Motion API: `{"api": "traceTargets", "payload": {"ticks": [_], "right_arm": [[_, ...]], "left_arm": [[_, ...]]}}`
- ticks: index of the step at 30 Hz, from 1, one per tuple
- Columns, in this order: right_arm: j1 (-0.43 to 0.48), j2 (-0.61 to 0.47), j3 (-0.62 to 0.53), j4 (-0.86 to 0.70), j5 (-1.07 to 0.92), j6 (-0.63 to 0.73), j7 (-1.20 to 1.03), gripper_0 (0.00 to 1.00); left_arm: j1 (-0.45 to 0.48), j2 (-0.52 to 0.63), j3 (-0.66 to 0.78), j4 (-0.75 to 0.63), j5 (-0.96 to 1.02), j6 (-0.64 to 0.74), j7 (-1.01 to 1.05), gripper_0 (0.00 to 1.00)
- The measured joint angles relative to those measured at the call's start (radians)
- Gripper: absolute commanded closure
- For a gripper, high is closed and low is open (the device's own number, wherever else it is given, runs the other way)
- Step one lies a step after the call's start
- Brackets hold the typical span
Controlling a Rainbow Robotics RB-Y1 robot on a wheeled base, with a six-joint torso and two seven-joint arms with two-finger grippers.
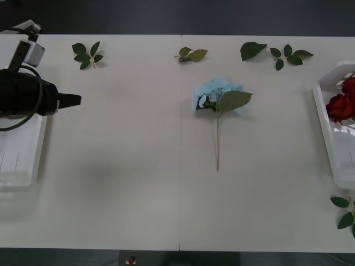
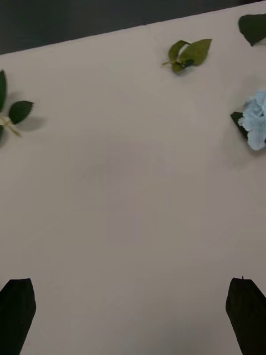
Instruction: Put the red flowers into the right box and the blue flowers into the left box
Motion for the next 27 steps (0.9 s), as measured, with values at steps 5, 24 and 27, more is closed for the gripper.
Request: {"api": "traceTargets", "payload": {"ticks": [5,24,27], "right_arm": [[0.000,0.100,0.000,0.147,-0.015,0.000,0.026,1.00],[0.000,0.232,-0.080,0.288,0.059,-0.012,0.027,0.00],[0.000,0.232,-0.095,0.288,0.026,0.013,0.032,0.00]], "left_arm": [[0.000,-0.078,-0.112,0.026,-0.064,-0.046,0.000,0.00],[0.000,-0.165,-0.231,0.040,0.141,-0.138,-0.306,0.00],[0.000,-0.116,-0.231,0.041,0.298,-0.138,-0.310,0.00]]}}
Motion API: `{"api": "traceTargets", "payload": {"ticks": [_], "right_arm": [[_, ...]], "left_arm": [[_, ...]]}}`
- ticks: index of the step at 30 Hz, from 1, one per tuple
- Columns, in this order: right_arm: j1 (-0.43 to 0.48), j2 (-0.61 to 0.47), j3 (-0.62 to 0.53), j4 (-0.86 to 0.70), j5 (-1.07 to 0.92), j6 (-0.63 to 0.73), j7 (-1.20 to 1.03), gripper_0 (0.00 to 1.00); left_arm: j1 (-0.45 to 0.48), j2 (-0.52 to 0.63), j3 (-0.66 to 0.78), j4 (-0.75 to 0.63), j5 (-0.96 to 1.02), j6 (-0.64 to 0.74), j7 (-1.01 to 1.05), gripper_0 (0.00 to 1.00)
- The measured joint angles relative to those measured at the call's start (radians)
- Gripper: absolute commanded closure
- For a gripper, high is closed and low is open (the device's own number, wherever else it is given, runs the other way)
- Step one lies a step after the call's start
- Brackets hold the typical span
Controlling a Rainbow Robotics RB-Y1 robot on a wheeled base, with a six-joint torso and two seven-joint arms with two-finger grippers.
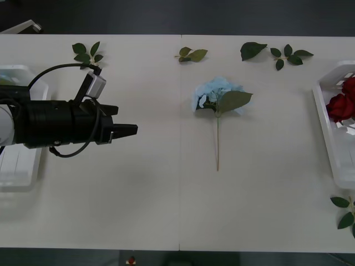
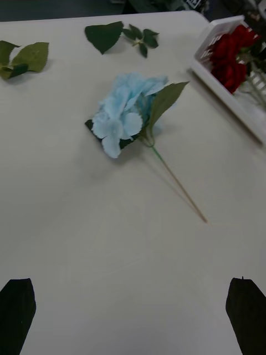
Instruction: Put the red flowers into the right box and the blue flowers into the left box
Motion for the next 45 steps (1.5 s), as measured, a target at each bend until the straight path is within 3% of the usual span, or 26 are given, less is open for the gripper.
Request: {"api": "traceTargets", "payload": {"ticks": [2,6,11,15,19,23,28,31,36,45], "right_arm": [[0.000,-0.003,-0.027,-0.009,-0.031,0.018,0.032,0.00],[0.000,-0.050,-0.083,-0.118,-0.113,0.085,0.156,0.00],[0.001,-0.146,-0.086,-0.362,-0.266,0.124,0.166,0.00],[0.001,-0.206,-0.070,-0.560,-0.381,0.134,0.166,0.00],[0.002,-0.222,-0.091,-0.697,-0.447,0.184,0.166,0.00],[0.039,-0.219,-0.194,-0.797,-0.488,0.253,0.166,0.00],[0.155,-0.149,-0.393,-0.910,-0.457,0.272,0.158,0.00],[0.209,-0.088,-0.455,-0.999,-0.368,0.275,0.088,0.00],[0.216,-0.001,-0.410,-1.122,-0.209,0.340,-0.218,0.00],[0.187,0.222,-0.395,-1.172,0.151,0.599,-0.459,0.00]], "left_arm": [[0.000,0.041,0.000,0.000,0.110,0.000,-0.046,0.00],[0.002,0.111,0.000,0.001,0.298,0.000,-0.357,0.00],[0.023,0.128,0.000,0.028,0.488,0.000,-0.448,0.00],[0.031,0.128,0.000,0.084,0.597,0.046,-0.639,0.00],[0.031,0.127,0.000,0.121,0.636,0.094,-0.632,0.00],[0.031,0.127,0.000,0.124,0.638,0.107,-0.632,0.00],[0.031,0.127,0.000,0.124,0.638,0.109,-0.632,0.00],[0.031,0.127,0.000,0.125,0.638,0.109,-0.632,0.00],[0.031,0.127,0.000,0.126,0.638,0.109,-0.632,0.00],[0.031,0.123,0.000,0.127,0.638,0.109,-0.632,0.00]]}}
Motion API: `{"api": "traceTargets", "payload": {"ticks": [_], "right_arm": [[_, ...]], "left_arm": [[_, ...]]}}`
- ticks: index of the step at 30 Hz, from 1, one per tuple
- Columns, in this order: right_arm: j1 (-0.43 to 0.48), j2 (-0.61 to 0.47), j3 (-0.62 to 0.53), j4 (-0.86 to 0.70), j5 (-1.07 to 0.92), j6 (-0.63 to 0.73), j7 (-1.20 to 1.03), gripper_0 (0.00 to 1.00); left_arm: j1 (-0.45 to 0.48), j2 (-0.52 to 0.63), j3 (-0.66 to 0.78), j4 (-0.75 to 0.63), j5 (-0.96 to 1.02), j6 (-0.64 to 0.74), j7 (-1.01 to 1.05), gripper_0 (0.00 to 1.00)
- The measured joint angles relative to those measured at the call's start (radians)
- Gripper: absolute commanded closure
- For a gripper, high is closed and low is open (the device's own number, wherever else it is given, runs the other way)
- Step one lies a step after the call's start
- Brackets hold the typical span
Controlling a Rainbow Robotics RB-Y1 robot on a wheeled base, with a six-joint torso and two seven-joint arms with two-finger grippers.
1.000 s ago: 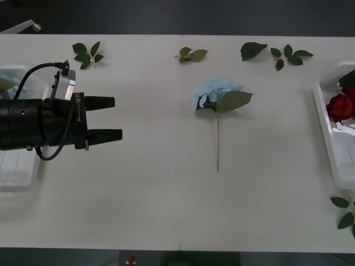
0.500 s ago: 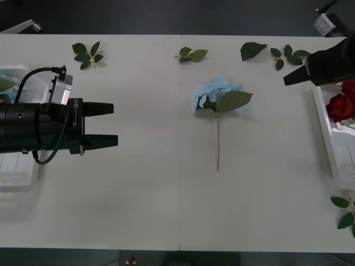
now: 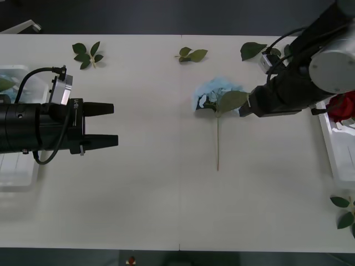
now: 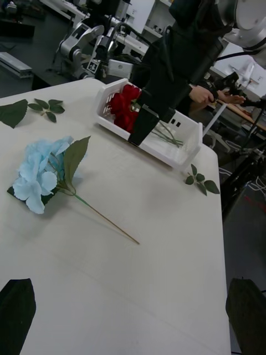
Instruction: Put the red flowers into the right box and the blue flowers into the left box
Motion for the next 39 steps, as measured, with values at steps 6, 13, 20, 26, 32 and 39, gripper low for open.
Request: {"api": "traceTargets", "payload": {"ticks": [6,13,20,26,32,39], "right_arm": [[-0.063,0.184,0.002,0.091,0.190,0.072,-0.048,0.00],[-0.199,0.325,0.126,0.347,0.253,0.038,-0.048,0.00],[-0.257,0.395,0.233,0.492,0.258,-0.069,-0.048,0.00],[-0.260,0.432,0.244,0.568,0.258,-0.081,-0.047,0.00],[-0.260,0.456,0.253,0.630,0.259,-0.129,-0.046,0.00],[-0.260,0.459,0.294,0.699,0.259,-0.184,-0.041,0.00]], "left_arm": [[0.000,-0.012,0.000,0.003,0.000,0.000,0.000,0.00],[0.001,-0.012,0.000,0.004,0.000,0.000,0.000,0.00],[0.001,-0.012,0.000,0.005,0.000,0.000,0.000,0.00],[0.001,-0.012,0.000,0.005,0.000,0.000,0.000,0.00],[0.001,-0.012,0.000,0.007,0.000,0.000,0.000,0.00],[0.001,-0.012,0.000,0.007,0.000,0.000,0.000,0.00]]}}
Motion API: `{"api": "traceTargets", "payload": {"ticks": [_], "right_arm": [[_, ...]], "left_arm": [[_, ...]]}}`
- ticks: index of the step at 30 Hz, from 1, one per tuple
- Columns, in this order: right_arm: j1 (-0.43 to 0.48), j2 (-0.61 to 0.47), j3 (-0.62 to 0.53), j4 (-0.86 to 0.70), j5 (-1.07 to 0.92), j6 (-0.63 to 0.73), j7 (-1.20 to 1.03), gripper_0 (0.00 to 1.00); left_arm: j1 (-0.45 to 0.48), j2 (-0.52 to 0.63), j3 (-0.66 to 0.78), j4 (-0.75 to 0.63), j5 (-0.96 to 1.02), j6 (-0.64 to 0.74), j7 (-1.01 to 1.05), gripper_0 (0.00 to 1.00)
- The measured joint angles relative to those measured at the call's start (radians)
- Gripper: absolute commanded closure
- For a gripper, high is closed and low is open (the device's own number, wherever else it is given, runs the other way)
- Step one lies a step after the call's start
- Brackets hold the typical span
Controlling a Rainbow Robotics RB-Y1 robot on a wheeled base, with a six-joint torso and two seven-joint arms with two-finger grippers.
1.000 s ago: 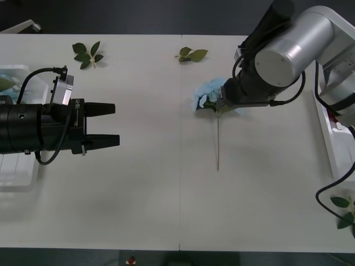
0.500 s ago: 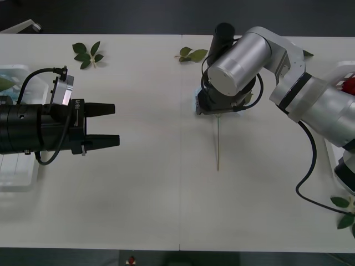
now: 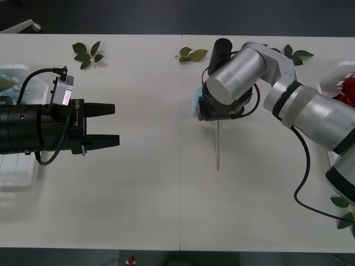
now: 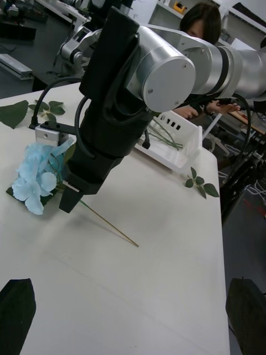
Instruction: Put the red flowers into the right box and the blue flowers into the left box
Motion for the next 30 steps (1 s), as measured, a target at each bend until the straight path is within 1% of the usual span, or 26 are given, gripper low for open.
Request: {"api": "traceTargets", "payload": {"ticks": [9,17,27,30], "right_arm": [[0.000,0.000,0.048,0.052,-0.008,-0.065,0.041,0.00],[0.000,0.016,0.048,0.094,-0.013,-0.073,0.056,0.00],[0.000,0.025,0.048,0.100,-0.013,-0.080,0.056,0.00],[0.000,0.026,0.048,0.123,-0.021,-0.110,0.058,0.00]], "left_arm": [[0.000,-0.018,0.000,0.000,0.000,0.000,0.000,0.00],[0.000,-0.034,0.000,0.001,0.000,0.000,0.000,0.00],[0.001,-0.034,0.000,0.001,0.000,0.000,0.000,0.00],[0.001,-0.034,0.000,0.001,0.000,0.000,0.000,0.00]]}}
